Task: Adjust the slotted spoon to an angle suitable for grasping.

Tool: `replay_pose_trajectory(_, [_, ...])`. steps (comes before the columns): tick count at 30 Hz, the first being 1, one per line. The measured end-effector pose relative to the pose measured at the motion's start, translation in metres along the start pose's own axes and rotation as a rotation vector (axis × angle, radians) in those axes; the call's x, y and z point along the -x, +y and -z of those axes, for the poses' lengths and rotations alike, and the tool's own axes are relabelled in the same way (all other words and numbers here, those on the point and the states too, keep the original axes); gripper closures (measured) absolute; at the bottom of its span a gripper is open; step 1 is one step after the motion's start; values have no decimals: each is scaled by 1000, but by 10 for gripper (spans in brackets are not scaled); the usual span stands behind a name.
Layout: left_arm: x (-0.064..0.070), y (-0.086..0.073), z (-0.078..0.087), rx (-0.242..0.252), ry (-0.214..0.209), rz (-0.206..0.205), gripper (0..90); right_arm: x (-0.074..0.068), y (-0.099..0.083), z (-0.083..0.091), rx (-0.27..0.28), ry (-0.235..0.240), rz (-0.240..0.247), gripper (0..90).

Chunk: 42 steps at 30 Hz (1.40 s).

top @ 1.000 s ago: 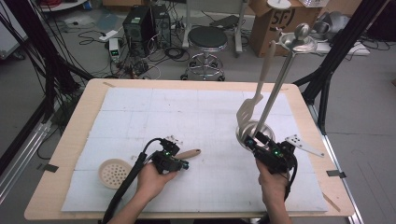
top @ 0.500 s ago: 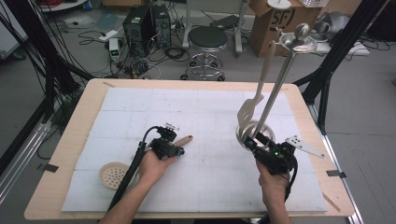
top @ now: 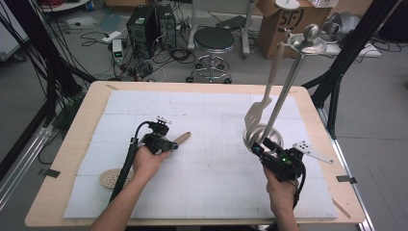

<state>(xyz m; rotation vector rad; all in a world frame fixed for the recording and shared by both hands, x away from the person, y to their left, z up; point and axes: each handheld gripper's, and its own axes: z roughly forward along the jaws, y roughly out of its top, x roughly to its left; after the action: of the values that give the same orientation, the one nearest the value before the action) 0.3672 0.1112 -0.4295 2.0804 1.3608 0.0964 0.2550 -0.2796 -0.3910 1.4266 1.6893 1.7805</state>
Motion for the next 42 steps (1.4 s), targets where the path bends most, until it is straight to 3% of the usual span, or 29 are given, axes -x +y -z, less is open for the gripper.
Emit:
replay_pose_trajectory(4, [2,-1,-3,-25,3,-22,900,-2,-1,-1,-3,2,1,337])
replay_pose_trajectory(13, [2,-2,-2,-11,31,-40,898,-4,-4,-5,-22,3,6,338])
replay_pose_trajectory(17, [-6,-4,11,15,-6,-1,899,-2,-5,-5,-29,2,5,337])
replay_pose_trajectory(22, [-33,-13,35,32,-46,48,899,-3,-5,-6,-27,2,7,338])
replay_pose_trajectory(32, [-103,-52,81,28,-54,146,899,-7,-7,-10,-43,3,22,338])
replay_pose_trajectory(38, [-132,-73,102,16,-92,175,899,-10,-9,-15,-55,4,30,338])
replay_pose_trajectory(42, [-146,-93,110,22,-141,199,899,-11,-9,-17,-60,4,33,338])
